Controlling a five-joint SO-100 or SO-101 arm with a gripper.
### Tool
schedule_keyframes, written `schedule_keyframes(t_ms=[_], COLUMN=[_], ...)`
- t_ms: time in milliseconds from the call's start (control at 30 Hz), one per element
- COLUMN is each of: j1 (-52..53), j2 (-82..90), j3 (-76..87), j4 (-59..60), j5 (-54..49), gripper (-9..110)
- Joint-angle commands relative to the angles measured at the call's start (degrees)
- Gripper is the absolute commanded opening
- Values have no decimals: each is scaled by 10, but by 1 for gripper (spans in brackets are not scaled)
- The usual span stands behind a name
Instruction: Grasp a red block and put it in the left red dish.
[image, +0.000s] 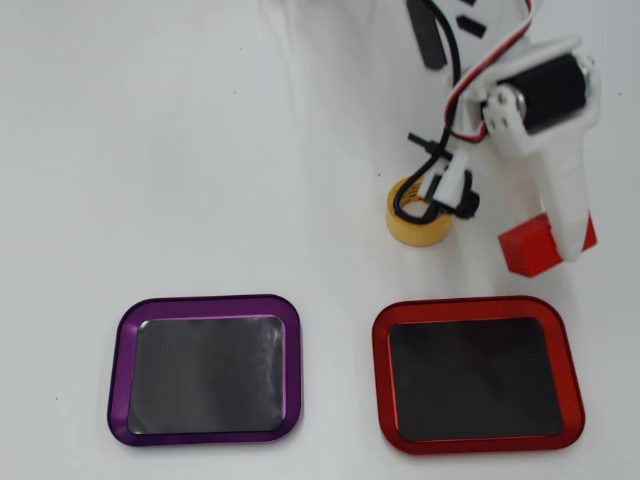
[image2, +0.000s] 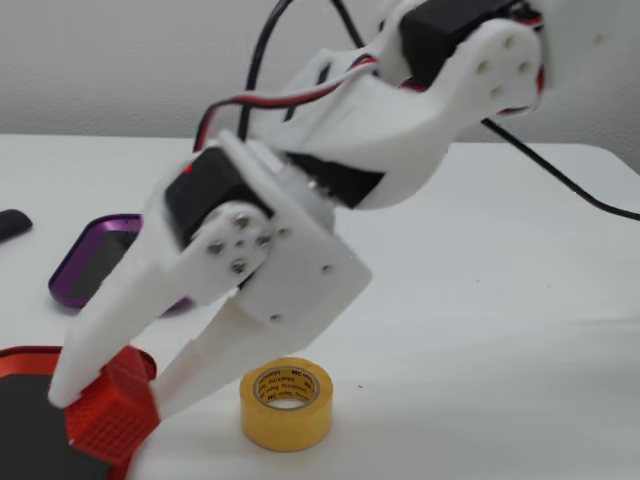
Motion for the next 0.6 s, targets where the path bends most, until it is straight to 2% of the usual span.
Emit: schedule_keyframes(t_ms=[0, 333, 567], j1=[2, 29, 55], j2=[-63, -207, -250], j3=[-133, -375, -458], j4=[40, 158, 247], j5=[3, -4, 2], gripper=[0, 0, 5])
